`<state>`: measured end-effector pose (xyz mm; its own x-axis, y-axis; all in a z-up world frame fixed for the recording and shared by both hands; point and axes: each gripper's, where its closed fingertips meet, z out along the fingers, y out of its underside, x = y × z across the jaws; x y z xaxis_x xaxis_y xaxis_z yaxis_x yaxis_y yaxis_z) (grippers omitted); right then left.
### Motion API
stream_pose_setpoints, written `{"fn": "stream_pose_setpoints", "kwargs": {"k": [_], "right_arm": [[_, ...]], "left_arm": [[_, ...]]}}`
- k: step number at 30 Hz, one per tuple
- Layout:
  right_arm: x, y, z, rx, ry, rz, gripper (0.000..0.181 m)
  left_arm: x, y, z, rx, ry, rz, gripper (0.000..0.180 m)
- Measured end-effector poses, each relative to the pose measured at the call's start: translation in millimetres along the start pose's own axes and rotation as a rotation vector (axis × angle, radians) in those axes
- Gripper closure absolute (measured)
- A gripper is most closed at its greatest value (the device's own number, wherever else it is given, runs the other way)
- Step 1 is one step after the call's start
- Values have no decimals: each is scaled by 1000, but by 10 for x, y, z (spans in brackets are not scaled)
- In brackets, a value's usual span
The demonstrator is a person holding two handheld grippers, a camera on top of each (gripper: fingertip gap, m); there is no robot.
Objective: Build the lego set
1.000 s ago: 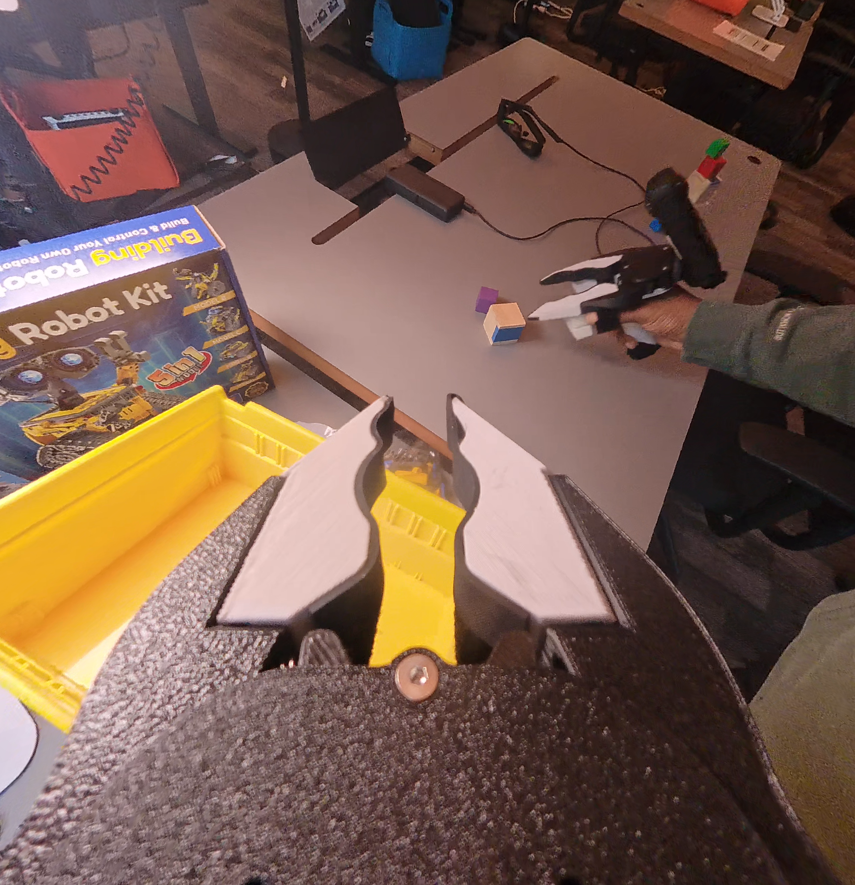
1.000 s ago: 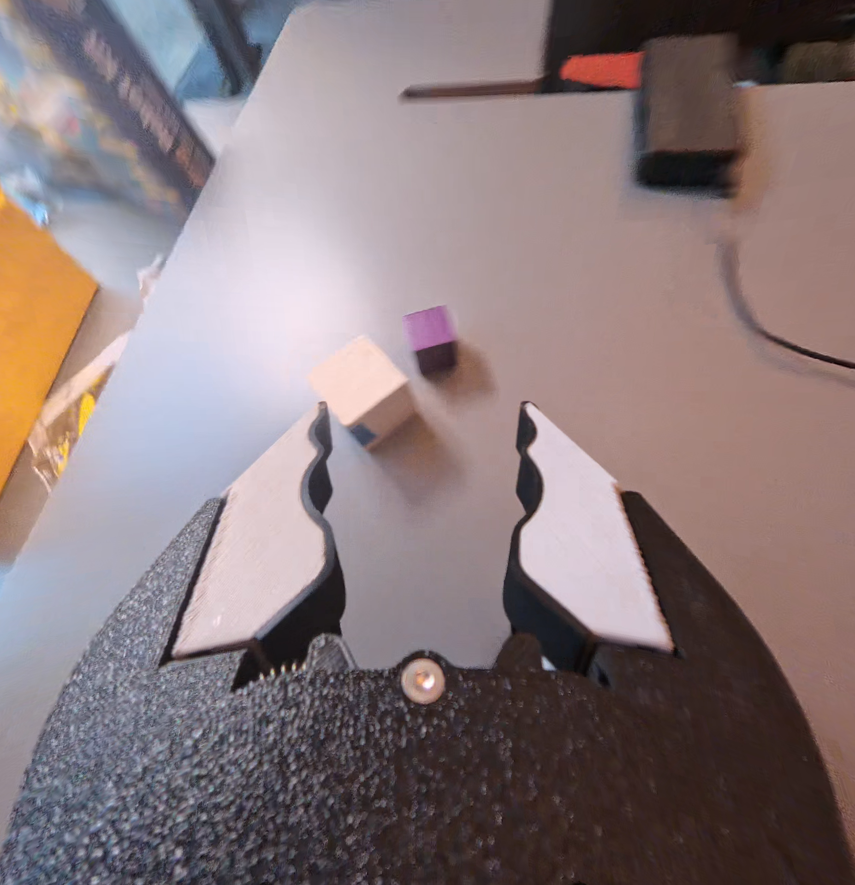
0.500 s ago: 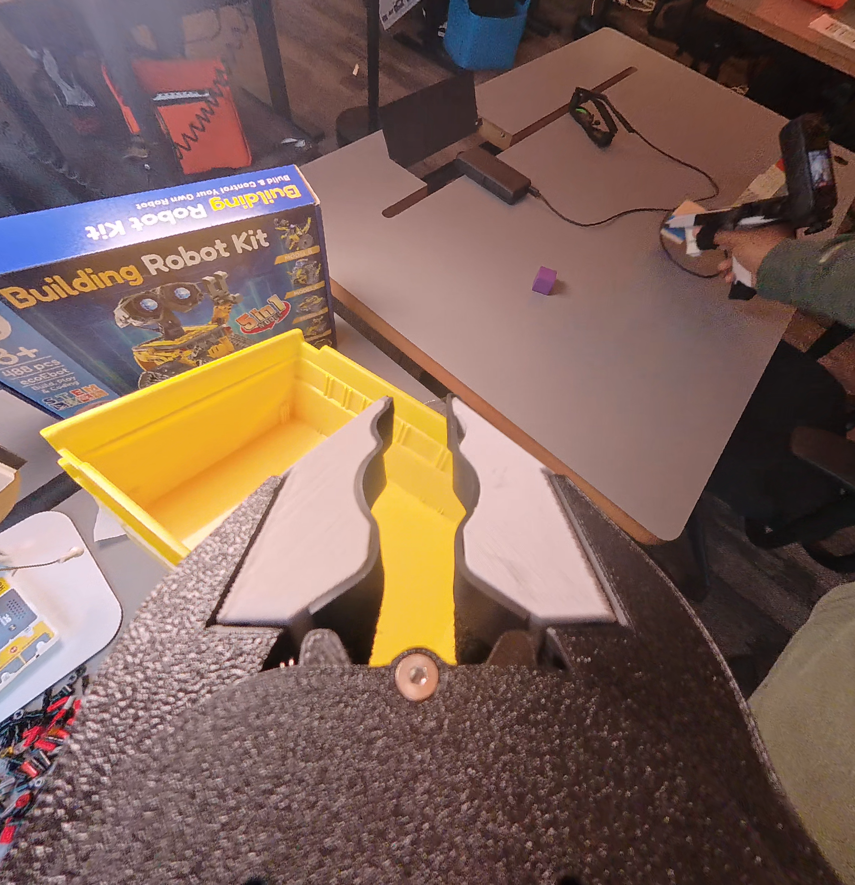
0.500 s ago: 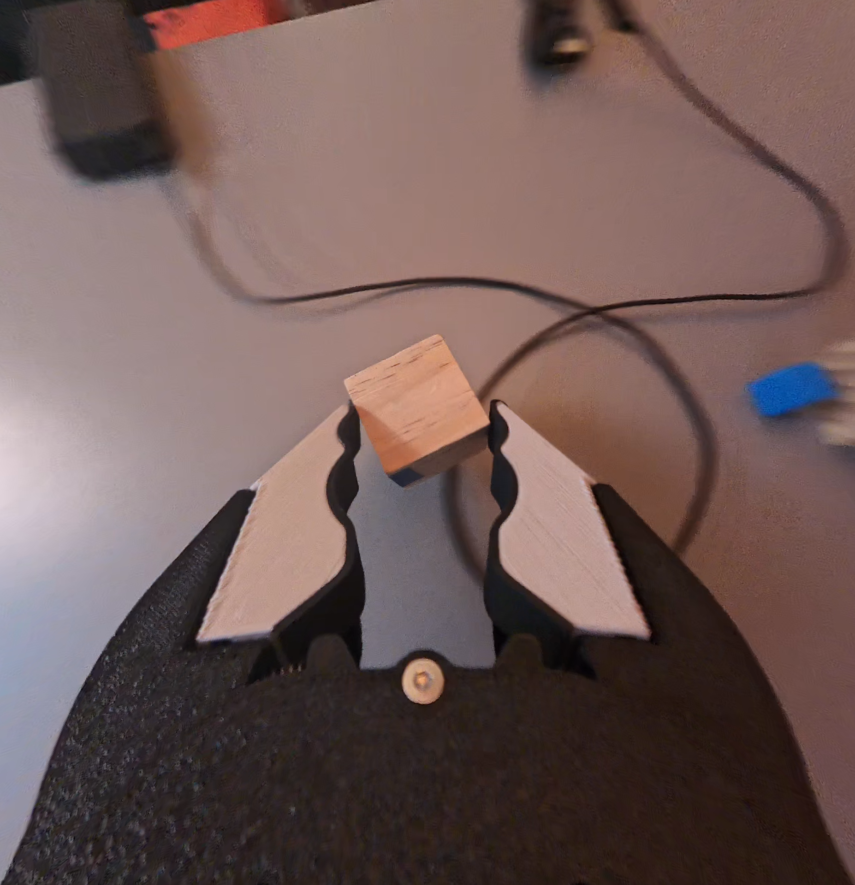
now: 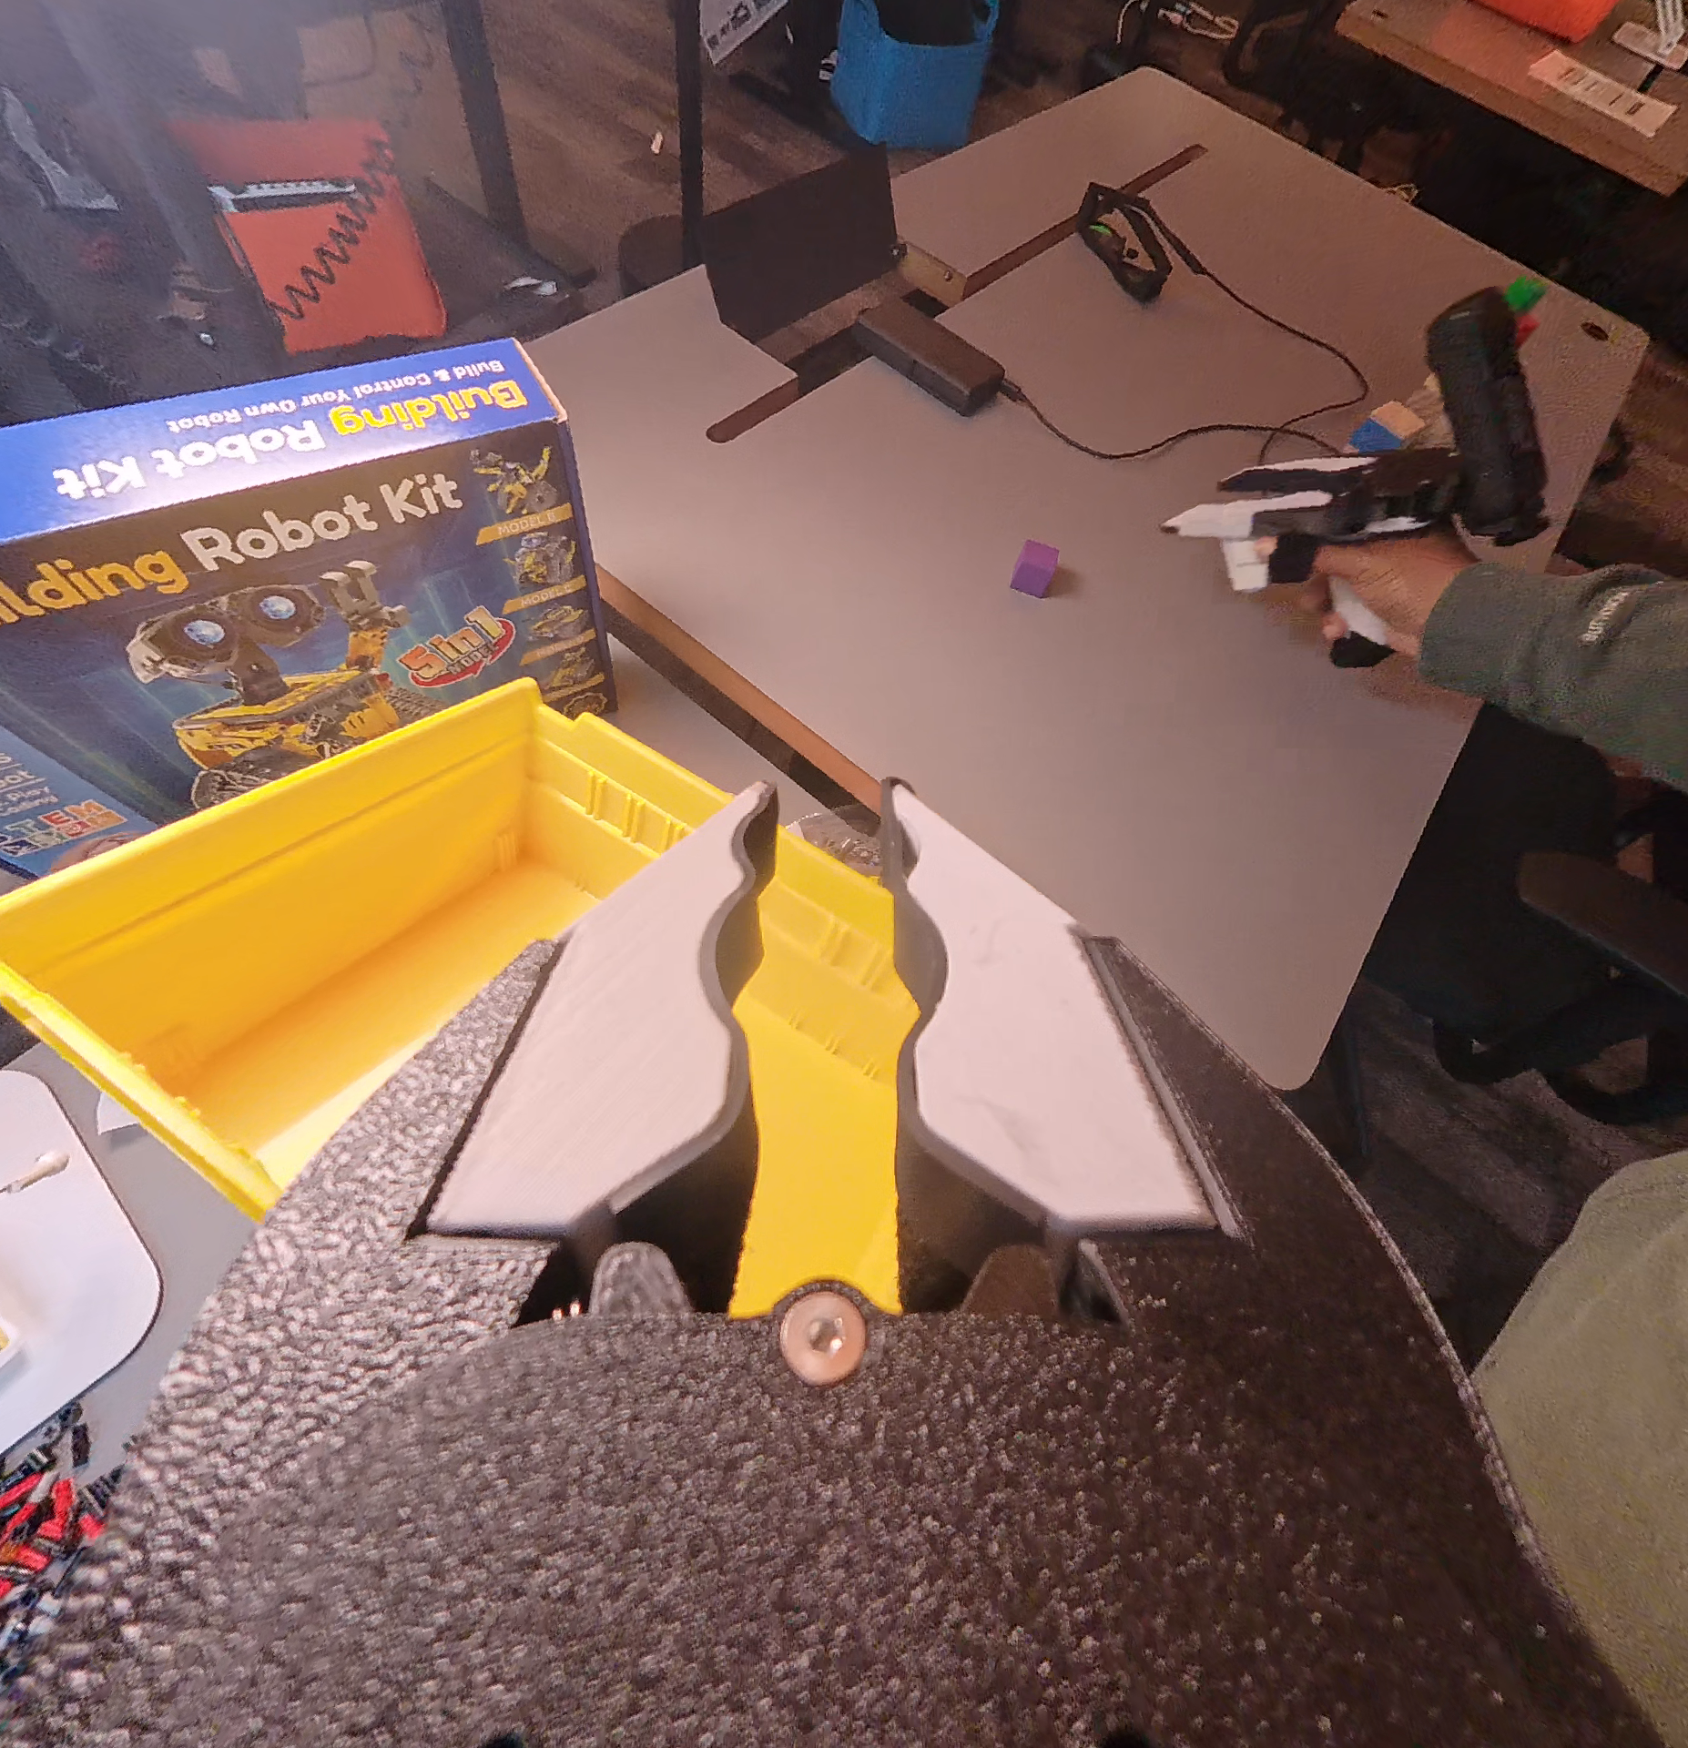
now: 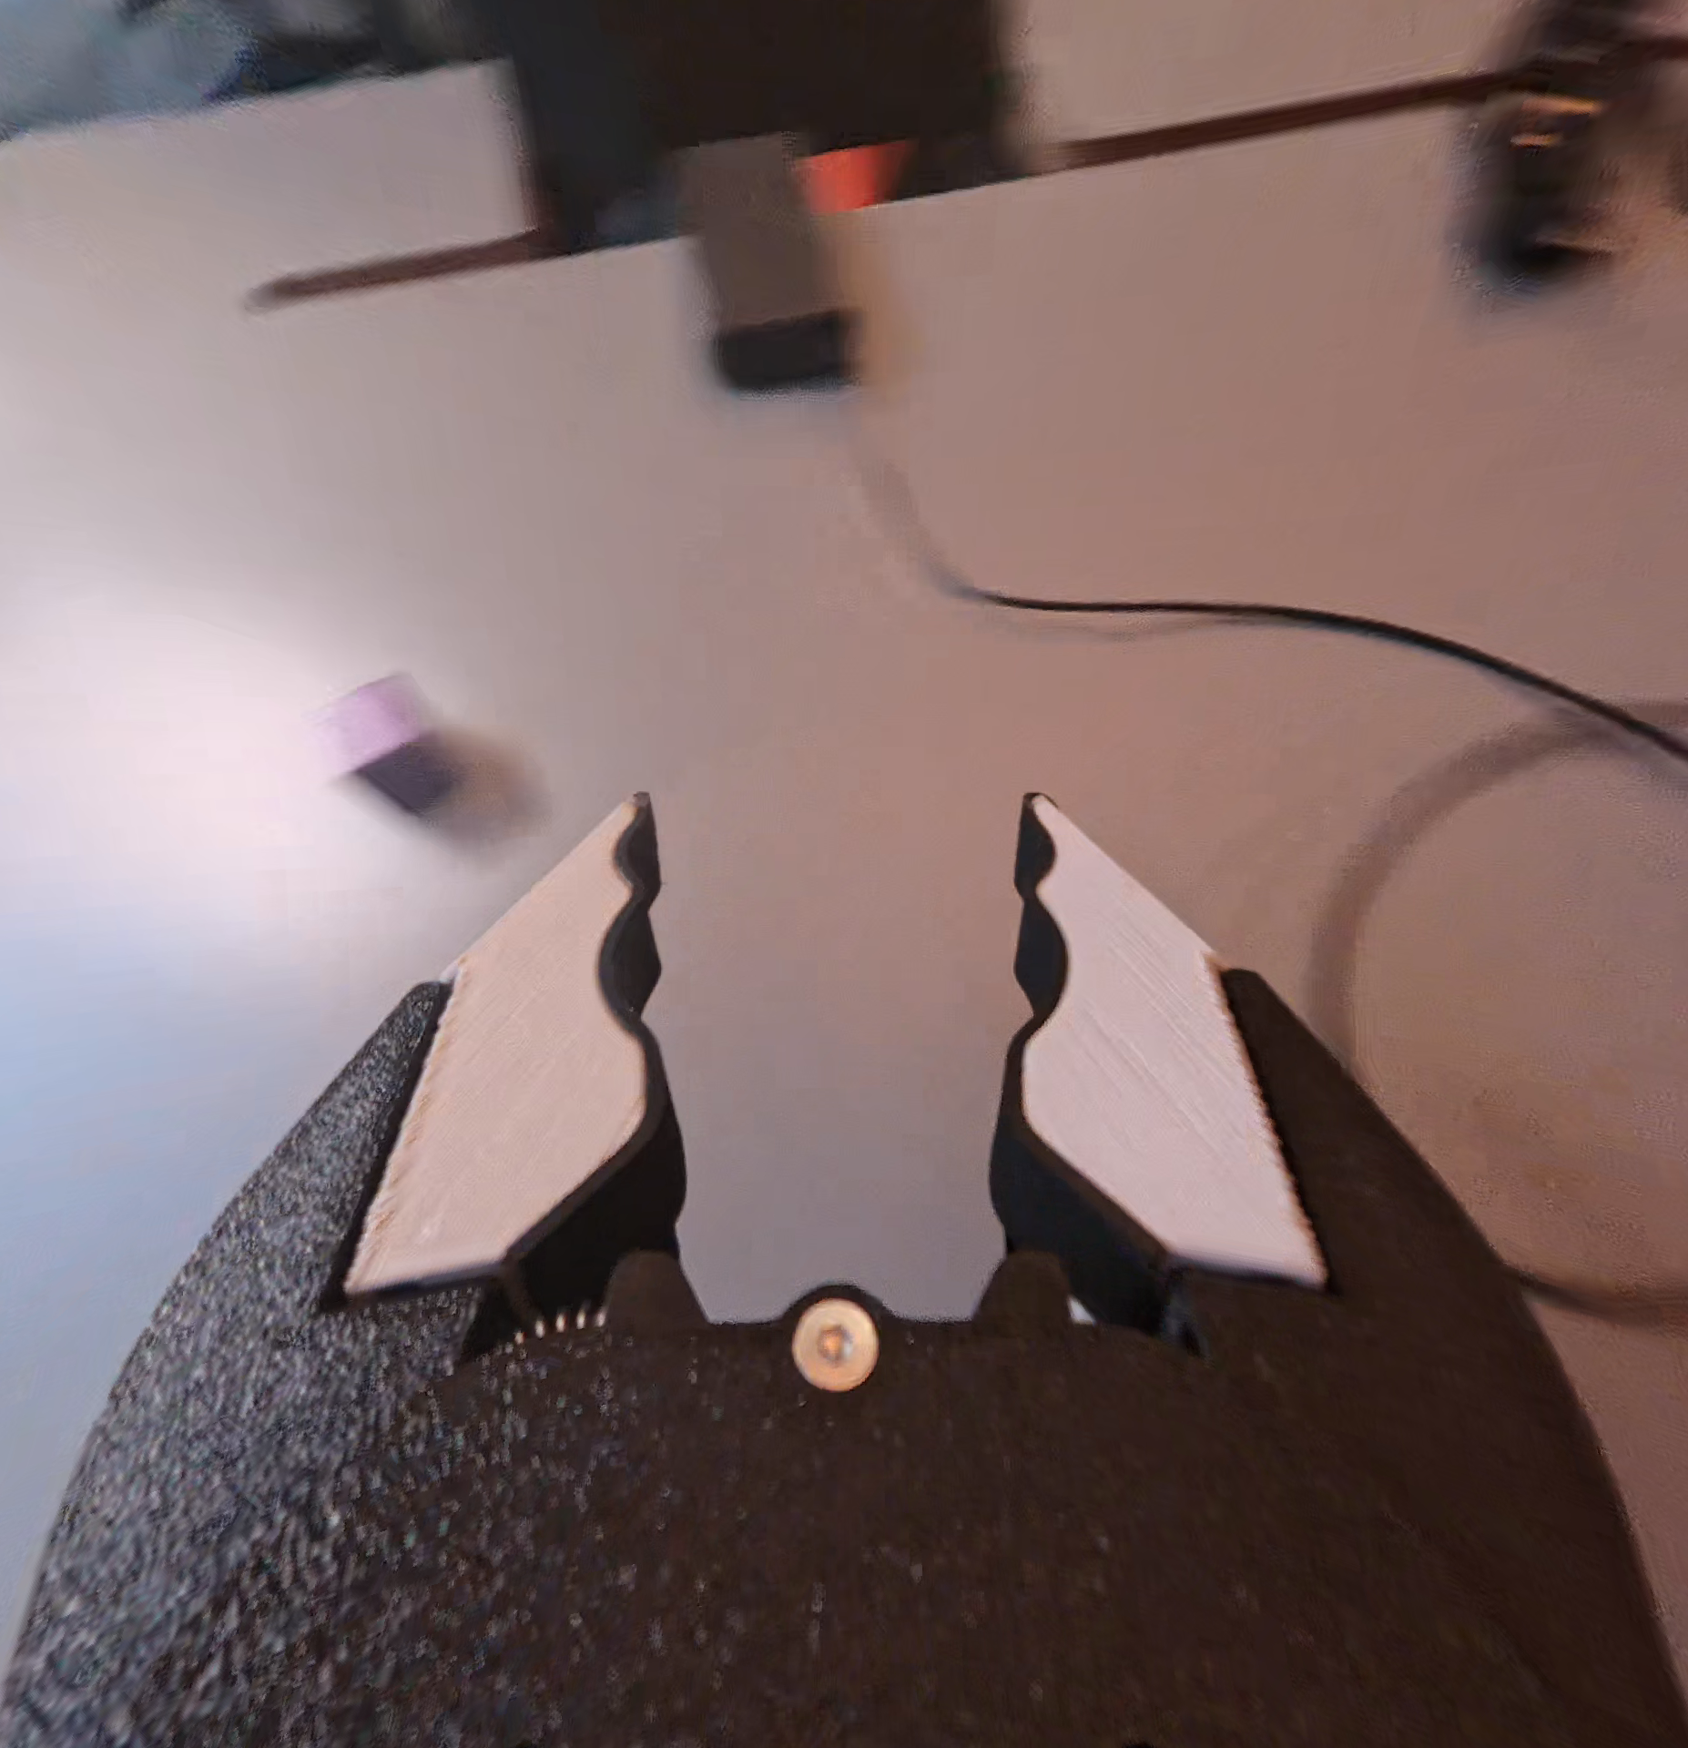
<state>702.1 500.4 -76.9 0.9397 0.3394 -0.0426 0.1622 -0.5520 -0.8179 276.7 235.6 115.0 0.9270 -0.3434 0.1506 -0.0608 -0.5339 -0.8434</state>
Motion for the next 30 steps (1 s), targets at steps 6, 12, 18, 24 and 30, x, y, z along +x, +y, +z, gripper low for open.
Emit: {"fn": "stream_pose_setpoints", "kwargs": {"k": [6,12,18,24,30], "right_arm": [[-1217,59,638,-80,-252,-275,102],[-988,-24,614,-69,-263,-218,155],[944,-171,236,-61,176,-31,155],[2174,-418,-172,9,447,125,121],[1307,24,-540,31,343,100,121]], "left_arm": [[55,-56,1,-8,-8,36,159],[-50,-23,-121,1,-48,14,159],[-86,71,-167,-7,-47,-2,159],[-31,93,-139,-16,-9,17,159],[-35,68,-175,12,10,11,159]]}}
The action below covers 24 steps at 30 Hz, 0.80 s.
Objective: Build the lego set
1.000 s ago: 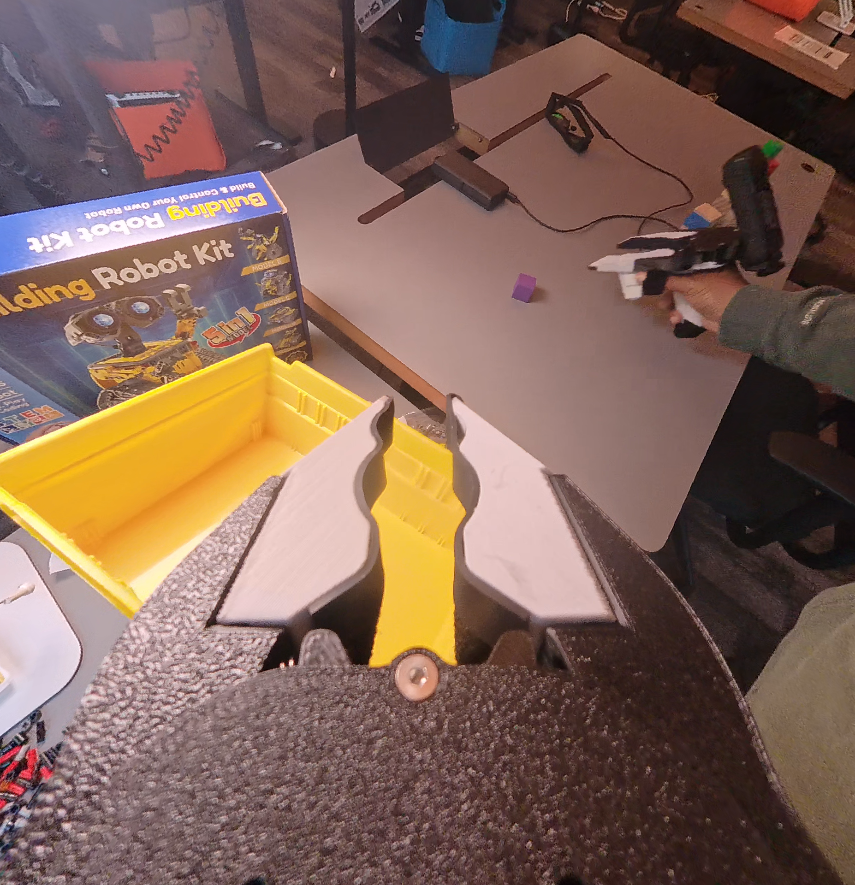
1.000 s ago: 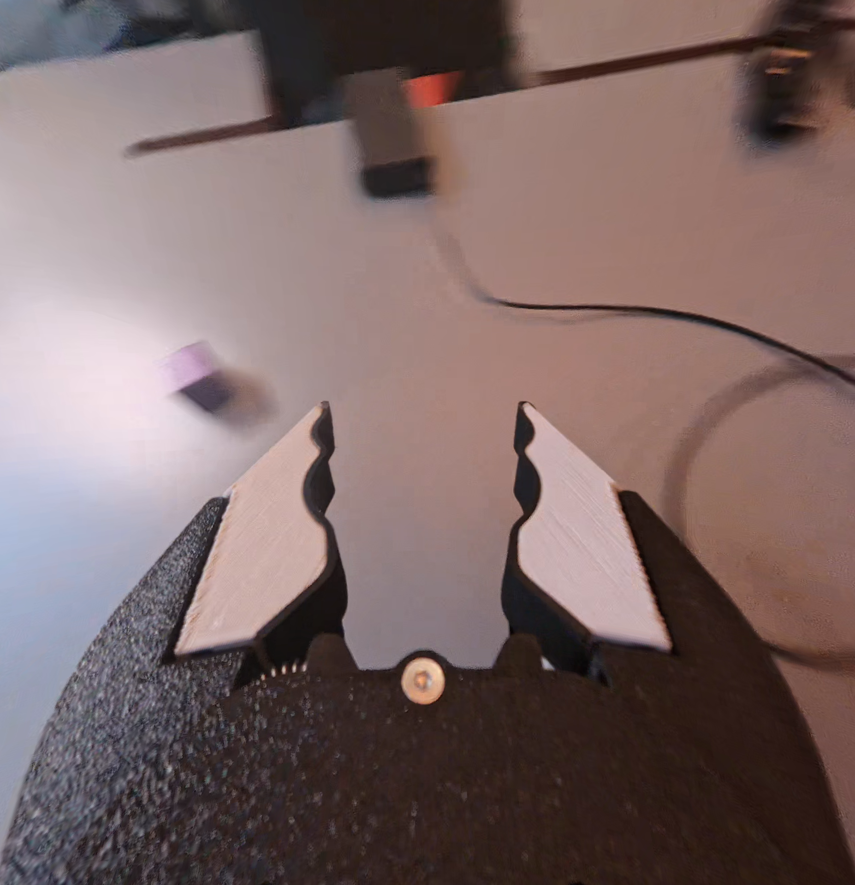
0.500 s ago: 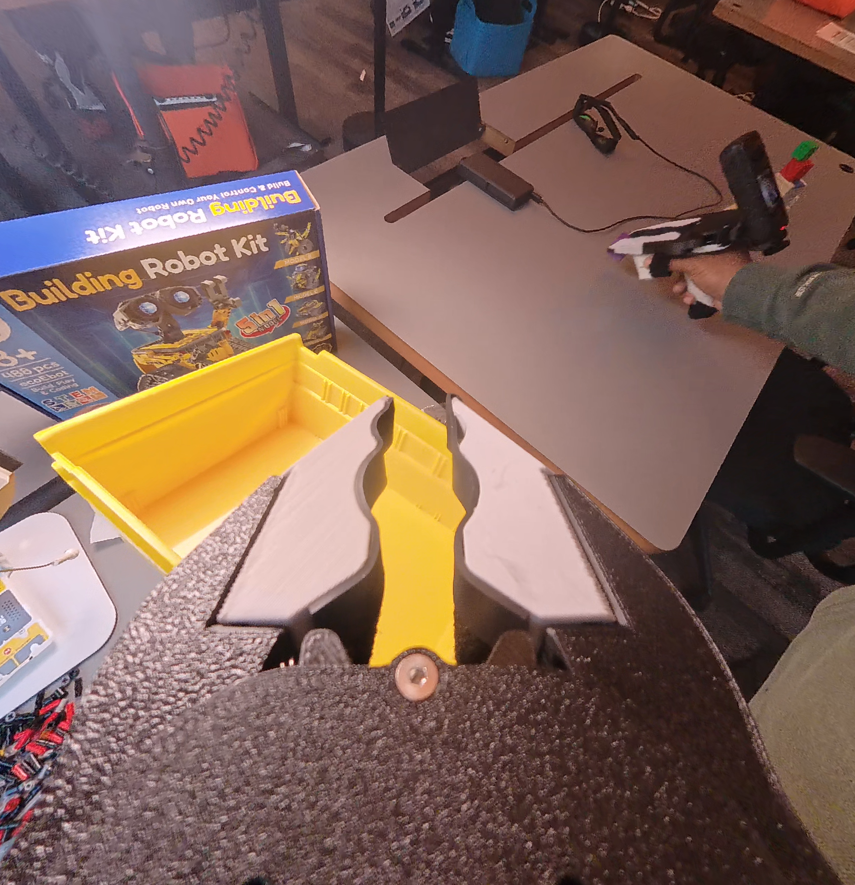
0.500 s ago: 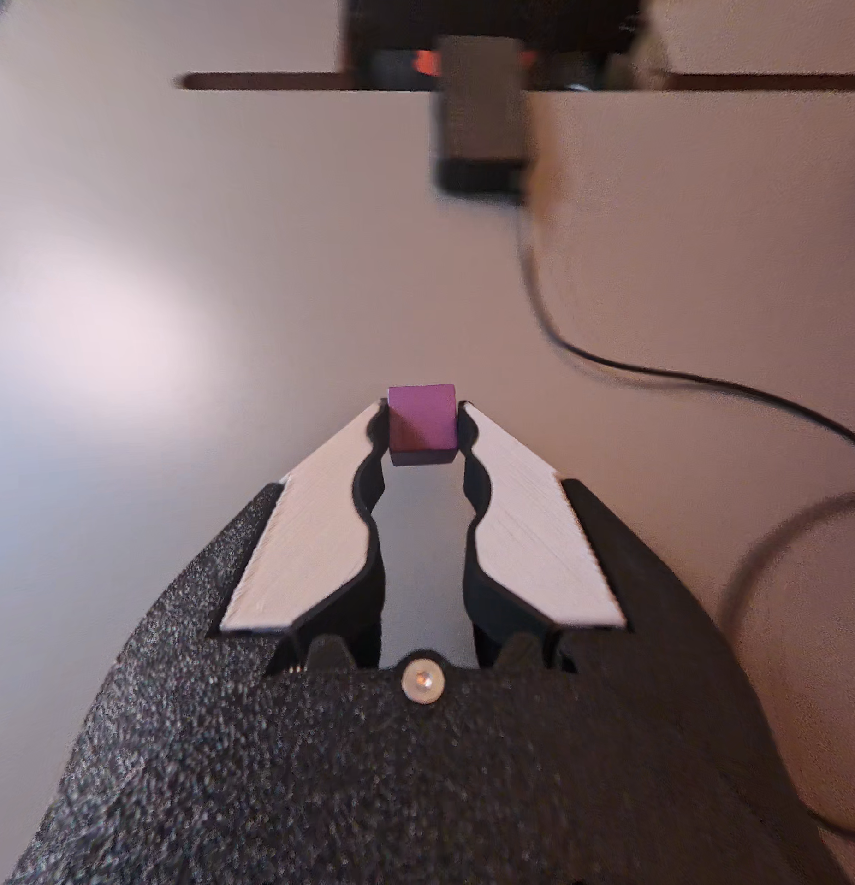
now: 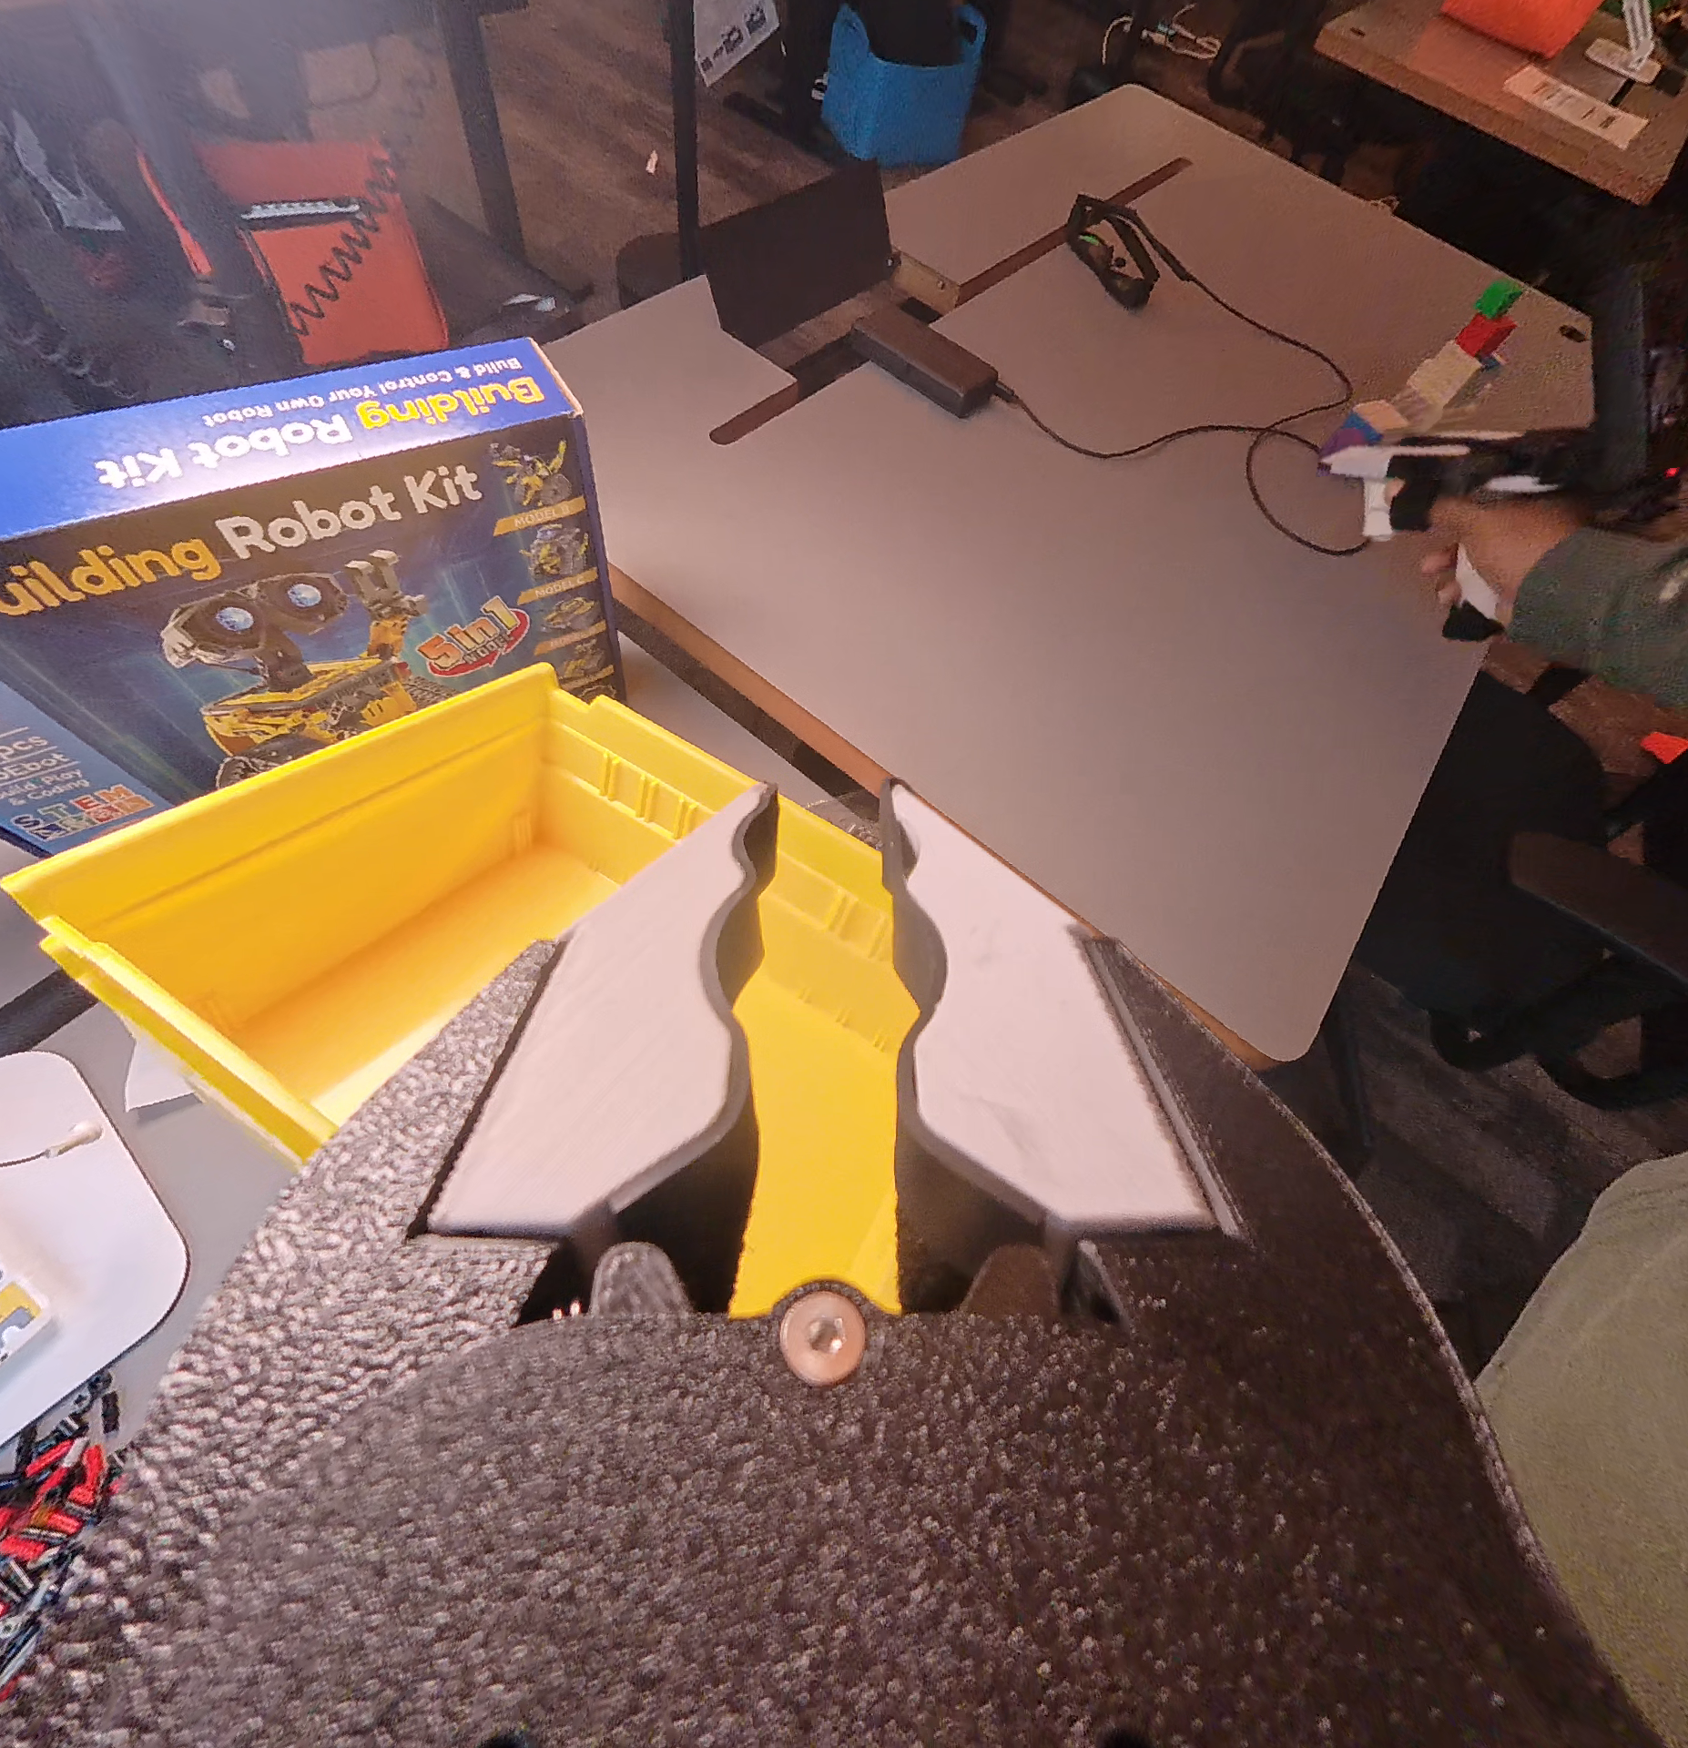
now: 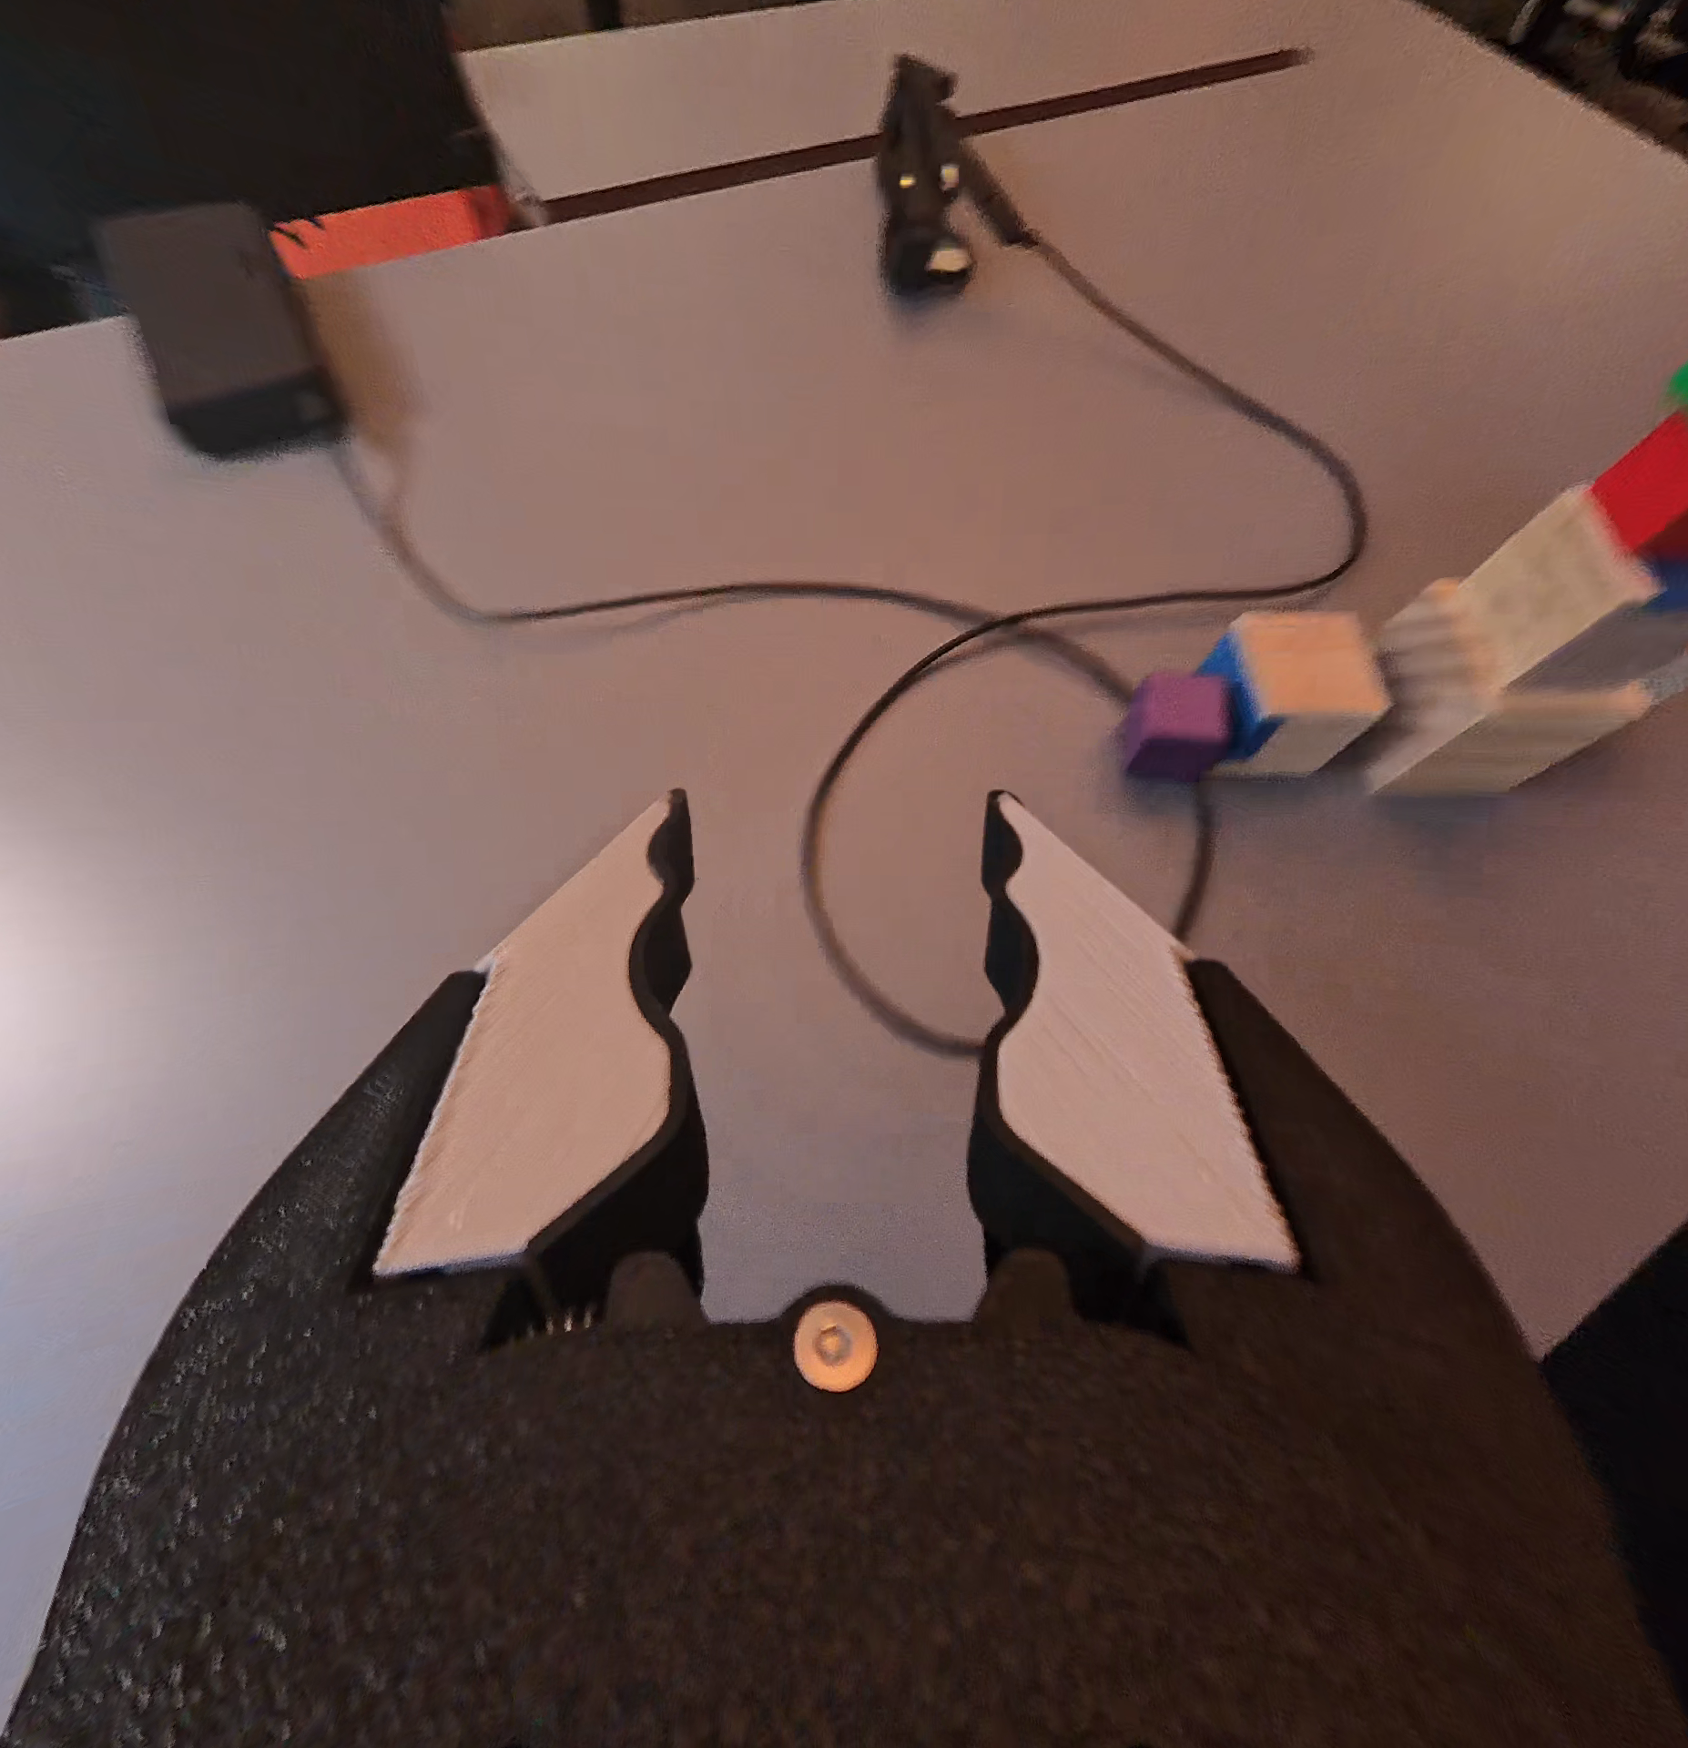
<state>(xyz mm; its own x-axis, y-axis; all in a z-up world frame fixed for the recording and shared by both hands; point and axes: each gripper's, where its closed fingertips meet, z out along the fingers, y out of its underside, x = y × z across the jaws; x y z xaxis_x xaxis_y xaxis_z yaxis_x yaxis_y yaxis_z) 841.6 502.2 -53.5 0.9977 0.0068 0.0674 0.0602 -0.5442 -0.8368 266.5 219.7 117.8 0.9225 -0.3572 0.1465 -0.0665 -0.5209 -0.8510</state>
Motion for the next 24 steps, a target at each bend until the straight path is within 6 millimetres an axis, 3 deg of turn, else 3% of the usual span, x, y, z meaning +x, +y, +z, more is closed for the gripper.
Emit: {"fn": "stream_pose_setpoints", "kwargs": {"k": [3,6,11,14,17,18,20,24], "right_arm": [[-770,248,-474,9,-146,17,124],[-1824,378,-1027,14,-358,-6,125],[-3680,627,-1957,-37,-741,-65,125],[-4496,884,-2274,-164,-927,-99,119],[-4958,1109,-2376,-288,-1021,-168,123],[-5063,1196,-2438,-336,-1058,-222,145],[-5096,1229,-2423,-355,-991,-317,174],[-5164,1081,-2612,-390,-915,-264,177]], "left_arm": [[-41,2,-50,15,-11,-6,159],[-171,69,-140,19,-56,-20,157],[-517,377,-425,11,-168,-99,148],[-609,623,-585,6,-191,-145,146],[-689,822,-779,19,-178,-187,145],[-715,879,-843,26,-170,-202,145],[-783,973,-972,48,-148,-235,145],[-1047,1173,-1350,88,-107,-281,145]]}}
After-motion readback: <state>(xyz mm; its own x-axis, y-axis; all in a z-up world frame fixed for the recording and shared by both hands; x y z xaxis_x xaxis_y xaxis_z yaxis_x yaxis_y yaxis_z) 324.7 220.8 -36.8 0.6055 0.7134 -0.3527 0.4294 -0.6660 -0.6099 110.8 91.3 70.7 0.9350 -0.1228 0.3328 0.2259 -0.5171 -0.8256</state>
